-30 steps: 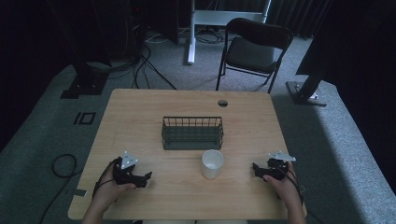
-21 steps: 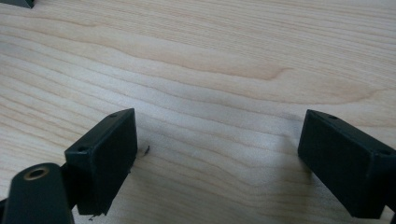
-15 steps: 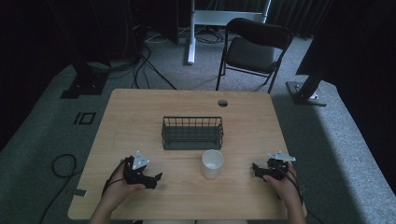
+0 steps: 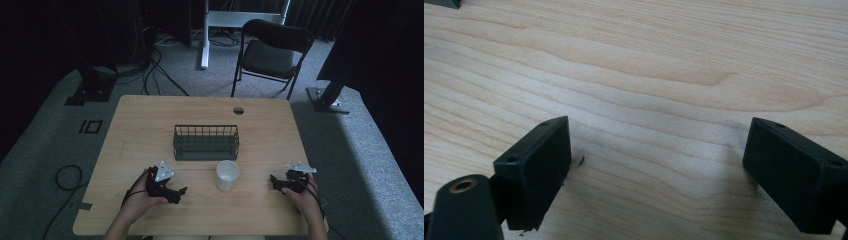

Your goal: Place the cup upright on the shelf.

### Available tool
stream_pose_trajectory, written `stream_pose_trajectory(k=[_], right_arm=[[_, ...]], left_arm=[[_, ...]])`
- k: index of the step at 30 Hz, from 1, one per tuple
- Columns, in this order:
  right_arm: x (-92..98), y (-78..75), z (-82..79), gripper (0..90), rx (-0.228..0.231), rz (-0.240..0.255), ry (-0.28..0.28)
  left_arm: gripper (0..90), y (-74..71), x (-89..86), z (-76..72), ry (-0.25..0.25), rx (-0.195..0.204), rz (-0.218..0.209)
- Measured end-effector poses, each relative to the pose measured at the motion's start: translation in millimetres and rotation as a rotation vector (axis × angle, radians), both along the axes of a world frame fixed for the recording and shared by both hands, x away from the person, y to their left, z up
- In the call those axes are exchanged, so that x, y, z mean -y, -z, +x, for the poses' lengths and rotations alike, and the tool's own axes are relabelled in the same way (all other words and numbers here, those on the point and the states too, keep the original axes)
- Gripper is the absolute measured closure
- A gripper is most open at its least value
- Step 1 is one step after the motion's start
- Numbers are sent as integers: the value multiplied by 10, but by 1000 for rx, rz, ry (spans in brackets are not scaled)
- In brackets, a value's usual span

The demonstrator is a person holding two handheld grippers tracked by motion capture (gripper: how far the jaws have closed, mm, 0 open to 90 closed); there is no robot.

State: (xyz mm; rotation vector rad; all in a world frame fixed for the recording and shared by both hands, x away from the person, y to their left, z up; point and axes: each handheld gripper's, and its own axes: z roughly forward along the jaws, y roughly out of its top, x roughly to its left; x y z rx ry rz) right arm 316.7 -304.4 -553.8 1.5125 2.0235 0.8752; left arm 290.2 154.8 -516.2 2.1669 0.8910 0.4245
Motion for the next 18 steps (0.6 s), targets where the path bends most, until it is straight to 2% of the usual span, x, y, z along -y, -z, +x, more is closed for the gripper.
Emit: stream_pose_trajectory(k=[10,18], right_arm=[[-1,0,0,114,0,0,-2],[-1,0,-6,114,0,0,-10]], left_arm=[[18,-62,237,7,86,-2,-63],[18,-93,428,39,135,14,-75]])
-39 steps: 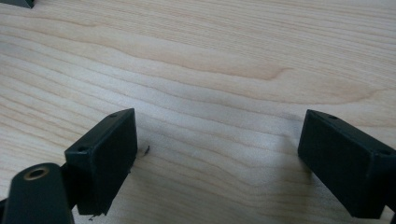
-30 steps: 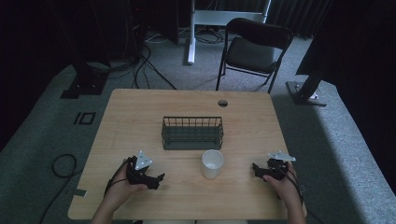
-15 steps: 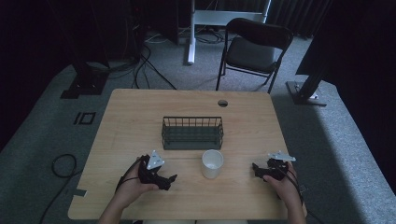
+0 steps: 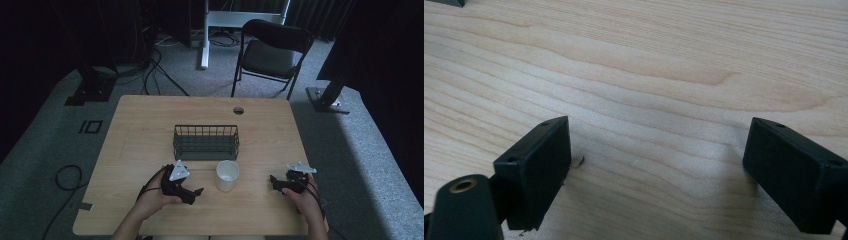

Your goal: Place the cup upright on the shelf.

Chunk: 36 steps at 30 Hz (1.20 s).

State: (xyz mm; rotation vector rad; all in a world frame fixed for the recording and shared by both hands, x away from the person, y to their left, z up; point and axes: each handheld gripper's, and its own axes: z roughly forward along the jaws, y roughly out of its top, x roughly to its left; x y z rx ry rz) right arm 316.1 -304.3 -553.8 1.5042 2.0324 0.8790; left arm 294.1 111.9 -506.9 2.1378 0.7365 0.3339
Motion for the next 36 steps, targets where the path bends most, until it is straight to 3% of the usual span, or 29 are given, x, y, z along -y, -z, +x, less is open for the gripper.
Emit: stream_pose_trajectory(k=[9,19,36], right_arm=[[0,0,0,113,0,1,0],[0,0,0,113,-1,0,0],[1,0,0,113,1,1,-2]], left_arm=[[18,14,188,43,50,-10,-49],[18,-29,435,85,113,32,-73],[18,38,708,173,156,48,-134]])
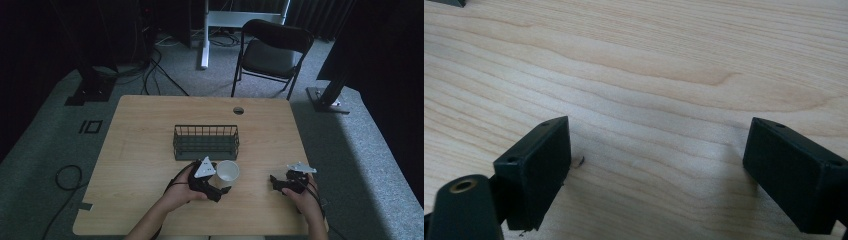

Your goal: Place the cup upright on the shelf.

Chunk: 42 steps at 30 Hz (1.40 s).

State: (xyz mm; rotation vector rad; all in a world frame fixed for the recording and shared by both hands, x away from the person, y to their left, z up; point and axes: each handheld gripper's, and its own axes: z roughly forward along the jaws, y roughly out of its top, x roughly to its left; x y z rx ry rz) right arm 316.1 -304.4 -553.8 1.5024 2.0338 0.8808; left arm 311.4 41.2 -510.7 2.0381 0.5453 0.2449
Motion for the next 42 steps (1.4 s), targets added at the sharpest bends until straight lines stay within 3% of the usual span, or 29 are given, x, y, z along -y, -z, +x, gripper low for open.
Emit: stream_pose_trajectory(k=[20,24,29,34,42], right_arm=[[0,0,0,113,0,1,0],[-1,0,0,113,0,1,0],[-1,0,0,113,0,1,0],[-1,0,0,113,0,1,0],[-1,0,0,113,0,1,1]], left_arm=[[19,6,198,90,24,41,-14],[62,9,222,97,12,58,-19],[194,14,230,97,-11,72,-17],[200,-12,236,78,2,81,0],[201,-103,226,60,5,86,-9]])
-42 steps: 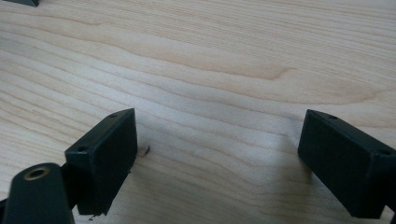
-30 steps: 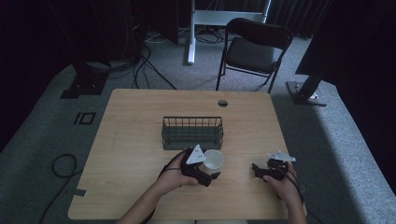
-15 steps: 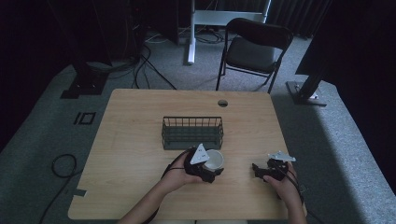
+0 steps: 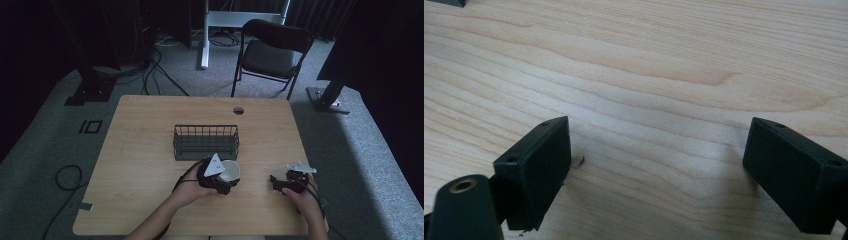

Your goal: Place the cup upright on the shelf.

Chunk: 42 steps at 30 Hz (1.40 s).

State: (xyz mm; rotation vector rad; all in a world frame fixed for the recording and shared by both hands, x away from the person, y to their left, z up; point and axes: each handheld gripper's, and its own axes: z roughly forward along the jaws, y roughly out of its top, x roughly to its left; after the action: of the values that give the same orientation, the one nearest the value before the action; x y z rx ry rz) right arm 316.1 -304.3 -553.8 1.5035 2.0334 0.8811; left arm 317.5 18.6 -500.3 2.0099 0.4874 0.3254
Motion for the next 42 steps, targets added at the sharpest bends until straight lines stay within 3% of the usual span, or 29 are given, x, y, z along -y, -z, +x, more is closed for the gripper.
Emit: stream_pose_trajectory(k=[2,6,12,30,36,42], right_arm=[[0,0,0,114,0,0,-1],[0,0,0,114,0,0,-1],[0,0,0,114,0,0,0],[0,0,1,114,0,0,0],[0,0,1,114,0,0,0],[0,0,1,114,0,0,0]], left_arm=[[201,-43,-13,0,0,-7,-21],[201,-118,-21,-10,7,0,-16],[201,-262,-26,3,12,-17,-46],[202,-759,-124,108,-7,40,-98],[202,-909,-182,163,-42,53,-137],[202,-1042,-273,226,-122,84,-167]])
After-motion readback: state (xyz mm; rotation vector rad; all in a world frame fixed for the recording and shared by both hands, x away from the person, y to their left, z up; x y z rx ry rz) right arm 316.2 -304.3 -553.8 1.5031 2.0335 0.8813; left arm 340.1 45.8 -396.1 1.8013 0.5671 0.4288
